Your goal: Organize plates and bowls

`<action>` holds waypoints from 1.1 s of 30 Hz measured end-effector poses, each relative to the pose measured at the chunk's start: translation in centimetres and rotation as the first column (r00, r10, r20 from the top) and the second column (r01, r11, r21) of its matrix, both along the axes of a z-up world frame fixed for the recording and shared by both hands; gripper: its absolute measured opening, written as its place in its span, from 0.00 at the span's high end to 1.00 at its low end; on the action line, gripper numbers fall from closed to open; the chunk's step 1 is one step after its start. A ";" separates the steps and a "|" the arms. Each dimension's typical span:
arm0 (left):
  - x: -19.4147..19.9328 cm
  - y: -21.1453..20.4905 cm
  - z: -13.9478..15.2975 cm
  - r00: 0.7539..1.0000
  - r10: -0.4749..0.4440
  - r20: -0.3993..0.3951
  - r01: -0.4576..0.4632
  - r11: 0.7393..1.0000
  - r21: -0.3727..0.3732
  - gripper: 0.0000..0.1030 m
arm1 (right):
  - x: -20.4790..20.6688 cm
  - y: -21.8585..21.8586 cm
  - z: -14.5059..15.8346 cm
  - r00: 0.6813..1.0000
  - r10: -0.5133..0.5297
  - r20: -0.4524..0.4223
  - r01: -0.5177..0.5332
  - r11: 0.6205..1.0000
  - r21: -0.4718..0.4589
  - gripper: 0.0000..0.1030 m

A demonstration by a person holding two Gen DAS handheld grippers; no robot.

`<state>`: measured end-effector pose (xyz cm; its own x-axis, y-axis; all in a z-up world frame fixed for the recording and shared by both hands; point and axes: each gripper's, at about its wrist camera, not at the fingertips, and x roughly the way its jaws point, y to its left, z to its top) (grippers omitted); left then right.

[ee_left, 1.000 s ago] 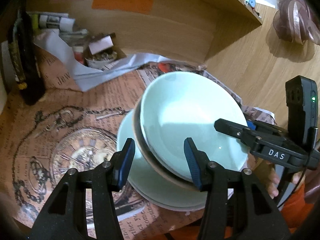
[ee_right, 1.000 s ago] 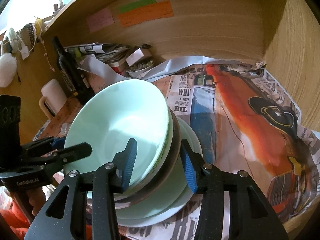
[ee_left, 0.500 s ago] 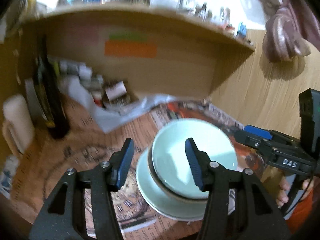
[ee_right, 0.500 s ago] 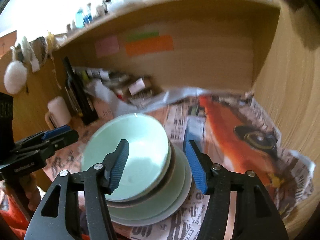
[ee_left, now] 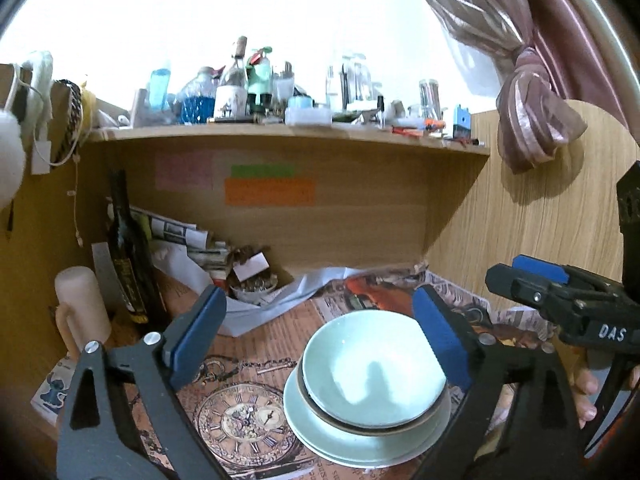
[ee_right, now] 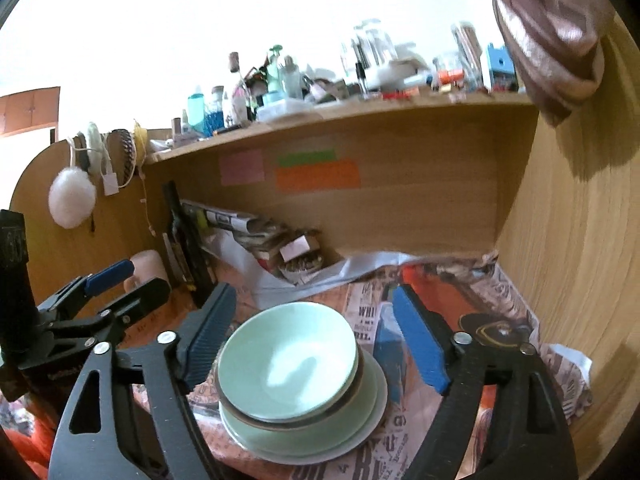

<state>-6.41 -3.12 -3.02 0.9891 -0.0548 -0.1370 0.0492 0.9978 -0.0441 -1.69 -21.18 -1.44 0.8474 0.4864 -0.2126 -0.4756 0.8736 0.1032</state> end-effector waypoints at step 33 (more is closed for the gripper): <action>-3.0 -1.0 -0.8 0.999 0.004 0.043 -0.004 1.000 -0.005 0.01 | -3.9 -0.7 -0.3 0.997 -0.034 0.075 0.032 0.999 0.020 0.00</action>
